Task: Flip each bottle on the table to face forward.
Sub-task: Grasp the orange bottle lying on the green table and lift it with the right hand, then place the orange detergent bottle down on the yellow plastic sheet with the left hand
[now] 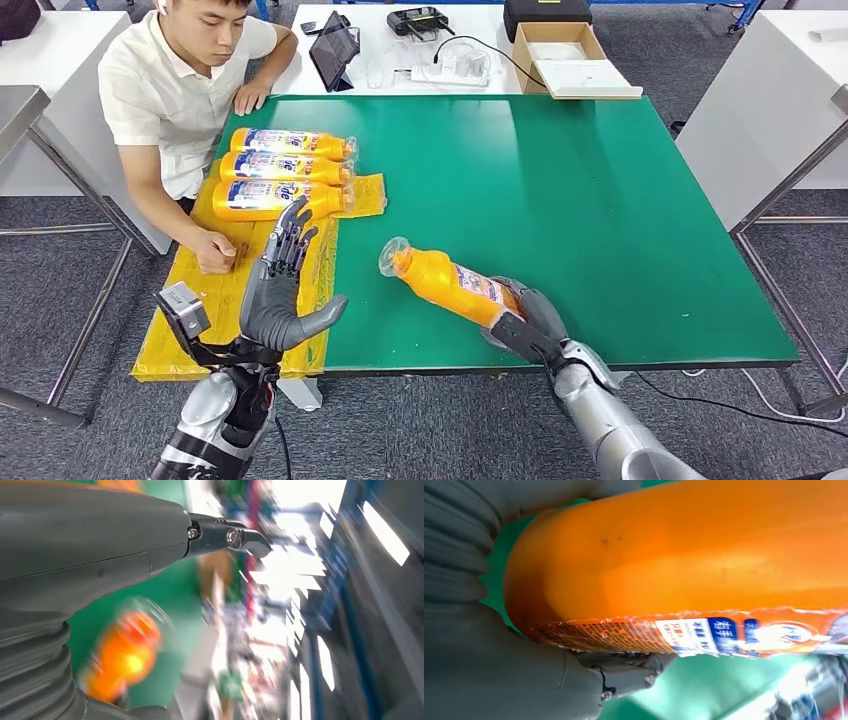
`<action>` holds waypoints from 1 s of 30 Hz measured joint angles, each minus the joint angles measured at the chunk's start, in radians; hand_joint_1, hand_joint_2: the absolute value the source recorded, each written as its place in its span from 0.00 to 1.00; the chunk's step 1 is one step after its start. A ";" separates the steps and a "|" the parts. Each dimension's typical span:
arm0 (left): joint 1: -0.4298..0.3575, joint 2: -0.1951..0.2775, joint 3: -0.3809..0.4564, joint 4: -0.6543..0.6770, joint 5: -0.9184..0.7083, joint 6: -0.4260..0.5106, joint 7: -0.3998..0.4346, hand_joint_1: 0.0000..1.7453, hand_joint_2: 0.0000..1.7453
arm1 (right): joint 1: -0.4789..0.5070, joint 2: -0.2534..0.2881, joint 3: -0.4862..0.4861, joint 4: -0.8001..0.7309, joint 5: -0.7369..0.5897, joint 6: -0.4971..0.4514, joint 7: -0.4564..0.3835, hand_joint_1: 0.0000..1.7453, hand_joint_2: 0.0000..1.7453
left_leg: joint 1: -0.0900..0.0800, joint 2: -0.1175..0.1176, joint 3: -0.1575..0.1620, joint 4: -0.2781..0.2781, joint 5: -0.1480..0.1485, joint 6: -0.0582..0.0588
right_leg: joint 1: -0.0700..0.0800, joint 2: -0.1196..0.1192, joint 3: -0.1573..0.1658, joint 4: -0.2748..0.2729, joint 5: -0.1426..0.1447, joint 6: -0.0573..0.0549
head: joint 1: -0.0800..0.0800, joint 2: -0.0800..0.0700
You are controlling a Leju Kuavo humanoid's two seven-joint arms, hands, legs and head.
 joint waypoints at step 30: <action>0.094 -0.027 -0.225 0.029 0.001 0.159 0.008 0.00 1.00 | 0.275 0.157 0.324 -0.648 -0.248 -0.136 -0.007 1.00 1.00 | 0.000 -0.005 -0.018 0.000 0.000 0.000 | -0.001 -0.004 -0.017 0.001 -0.001 0.000 | 0.000 0.000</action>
